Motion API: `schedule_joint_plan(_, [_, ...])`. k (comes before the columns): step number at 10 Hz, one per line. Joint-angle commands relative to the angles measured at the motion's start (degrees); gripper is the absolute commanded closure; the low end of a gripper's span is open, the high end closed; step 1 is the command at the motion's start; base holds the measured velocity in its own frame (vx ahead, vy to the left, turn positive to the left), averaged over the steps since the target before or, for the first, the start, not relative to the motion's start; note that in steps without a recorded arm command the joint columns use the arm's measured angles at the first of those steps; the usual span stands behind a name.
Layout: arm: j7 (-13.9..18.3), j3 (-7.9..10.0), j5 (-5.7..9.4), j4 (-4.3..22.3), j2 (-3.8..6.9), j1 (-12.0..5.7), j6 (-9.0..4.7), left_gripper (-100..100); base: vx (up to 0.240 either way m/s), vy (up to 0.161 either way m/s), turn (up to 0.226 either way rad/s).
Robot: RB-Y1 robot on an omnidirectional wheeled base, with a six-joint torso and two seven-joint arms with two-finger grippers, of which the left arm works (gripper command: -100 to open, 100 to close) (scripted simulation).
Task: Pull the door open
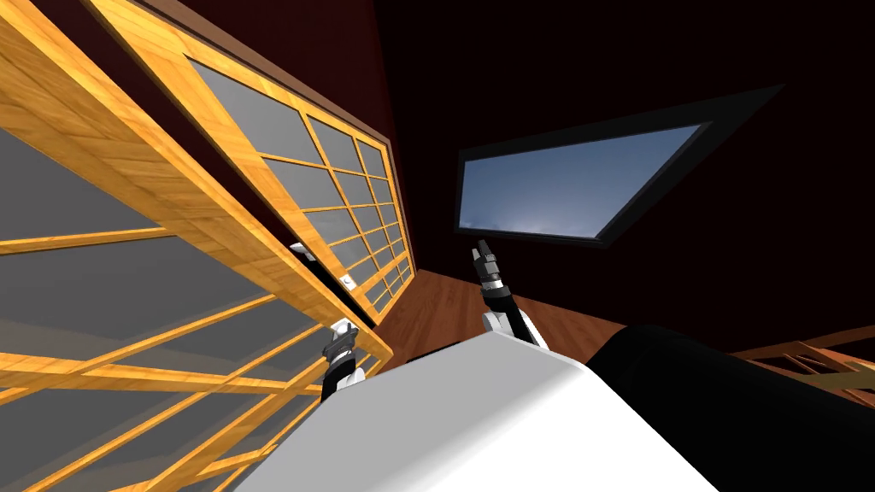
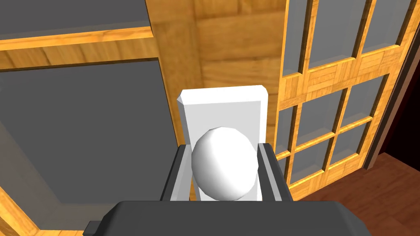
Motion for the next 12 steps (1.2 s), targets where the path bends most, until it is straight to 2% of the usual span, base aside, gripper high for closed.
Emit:
schedule_joint_plan(1, [0.95, -0.93, -0.51, 0.07, 0.06, 0.11, 0.00, 100, -0.196, -0.016, -0.081])
schedule_joint_plan(8, [5.47, -5.25, -2.93, -1.28, 1.60, 0.78, 0.49, 100, -0.195, 0.010, -0.078])
schedule_joint_plan(10, [6.56, -6.30, -3.51, -1.60, 1.97, 0.94, 0.61, 100, -0.182, 0.023, -0.081])
schedule_joint_plan(11, [5.82, -5.82, -3.22, -2.34, 1.77, 1.33, 1.14, 100, -0.085, 0.004, -0.030])
schedule_joint_plan(12, [6.75, -6.87, -3.82, -2.63, 2.11, 1.73, 1.10, 100, -0.122, 0.002, -0.077])
